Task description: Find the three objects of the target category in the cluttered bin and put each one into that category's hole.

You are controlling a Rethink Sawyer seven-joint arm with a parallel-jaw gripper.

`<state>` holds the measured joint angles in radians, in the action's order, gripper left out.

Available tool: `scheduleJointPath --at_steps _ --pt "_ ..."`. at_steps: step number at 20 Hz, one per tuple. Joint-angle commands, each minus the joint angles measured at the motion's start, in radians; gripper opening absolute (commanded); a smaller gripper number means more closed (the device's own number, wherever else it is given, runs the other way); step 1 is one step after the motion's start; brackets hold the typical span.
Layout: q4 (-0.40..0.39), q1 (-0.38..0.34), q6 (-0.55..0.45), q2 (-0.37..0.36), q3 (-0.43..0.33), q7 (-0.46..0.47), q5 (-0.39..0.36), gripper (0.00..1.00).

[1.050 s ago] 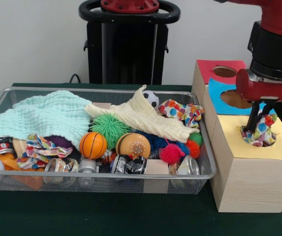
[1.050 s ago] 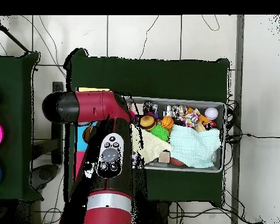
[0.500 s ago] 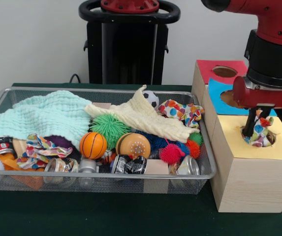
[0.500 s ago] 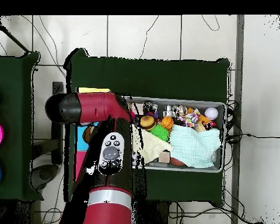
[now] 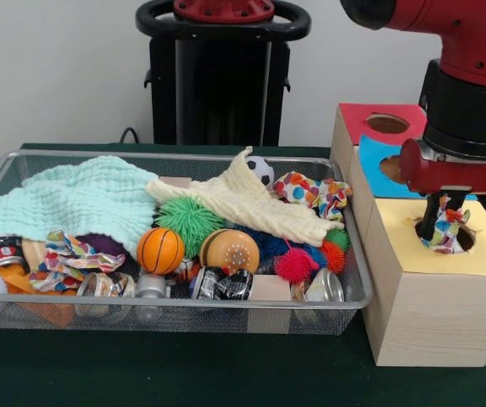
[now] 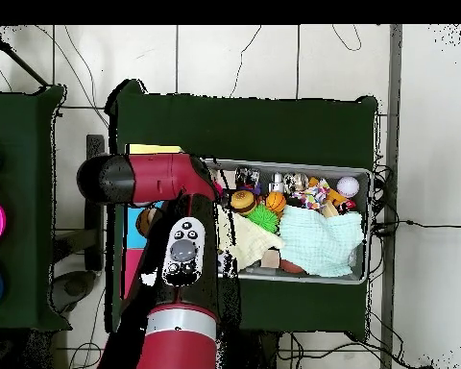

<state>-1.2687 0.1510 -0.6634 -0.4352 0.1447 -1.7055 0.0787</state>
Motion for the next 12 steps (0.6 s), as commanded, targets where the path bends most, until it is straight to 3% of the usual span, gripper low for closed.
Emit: scheduleJointPath --at_steps 1,12 --pt "-0.041 -0.039 0.089 0.059 -0.033 -0.169 -0.012 0.00" --pt "-0.049 -0.035 0.030 0.029 -0.032 -0.158 -0.005 0.00"
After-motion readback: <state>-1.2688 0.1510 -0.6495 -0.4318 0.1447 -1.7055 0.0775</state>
